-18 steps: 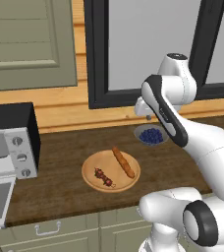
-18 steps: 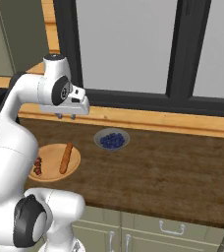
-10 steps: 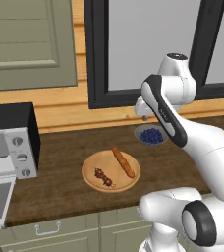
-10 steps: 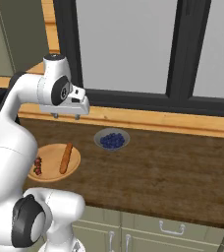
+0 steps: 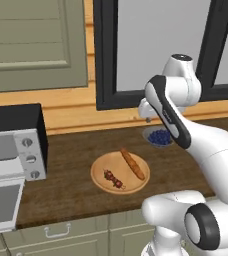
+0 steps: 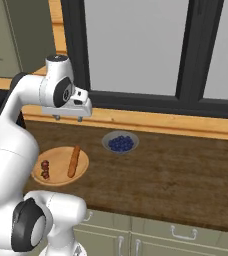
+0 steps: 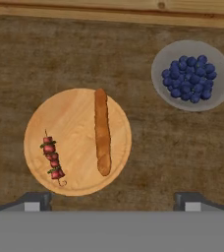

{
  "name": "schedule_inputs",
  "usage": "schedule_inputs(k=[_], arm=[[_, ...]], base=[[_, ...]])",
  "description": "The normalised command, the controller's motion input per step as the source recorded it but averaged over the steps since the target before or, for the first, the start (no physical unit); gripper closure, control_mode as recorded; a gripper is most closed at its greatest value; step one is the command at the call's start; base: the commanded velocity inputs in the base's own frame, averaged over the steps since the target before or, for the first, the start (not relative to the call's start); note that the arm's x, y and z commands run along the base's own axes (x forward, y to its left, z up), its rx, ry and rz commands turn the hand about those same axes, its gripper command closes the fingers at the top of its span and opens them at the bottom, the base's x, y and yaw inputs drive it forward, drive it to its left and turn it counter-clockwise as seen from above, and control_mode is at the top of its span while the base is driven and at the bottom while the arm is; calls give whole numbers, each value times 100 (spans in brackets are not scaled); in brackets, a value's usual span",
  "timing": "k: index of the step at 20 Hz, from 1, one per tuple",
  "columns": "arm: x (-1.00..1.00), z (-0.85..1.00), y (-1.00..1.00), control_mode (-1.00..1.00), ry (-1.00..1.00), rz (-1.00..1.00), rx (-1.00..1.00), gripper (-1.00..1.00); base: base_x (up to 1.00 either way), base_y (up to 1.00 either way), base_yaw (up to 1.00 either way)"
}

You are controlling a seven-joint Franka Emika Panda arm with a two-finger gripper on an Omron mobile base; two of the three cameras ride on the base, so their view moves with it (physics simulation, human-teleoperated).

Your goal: Pick up the kebab skewer and baguette bread, and place them inside the toaster oven. Close the toaster oven door and start by setting the timer.

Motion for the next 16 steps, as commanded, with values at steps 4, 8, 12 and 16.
schedule_inputs(k=[4,8,12,16], arm=[[0,0,0,100,0,0,0,-100],[0,0,0,100,0,0,0,-100],[0,0,0,100,0,0,0,-100],[0,0,0,100,0,0,0,-100]], base=[[0,98,-1],[0,79,-1],[0,42,0],[0,4,0]])
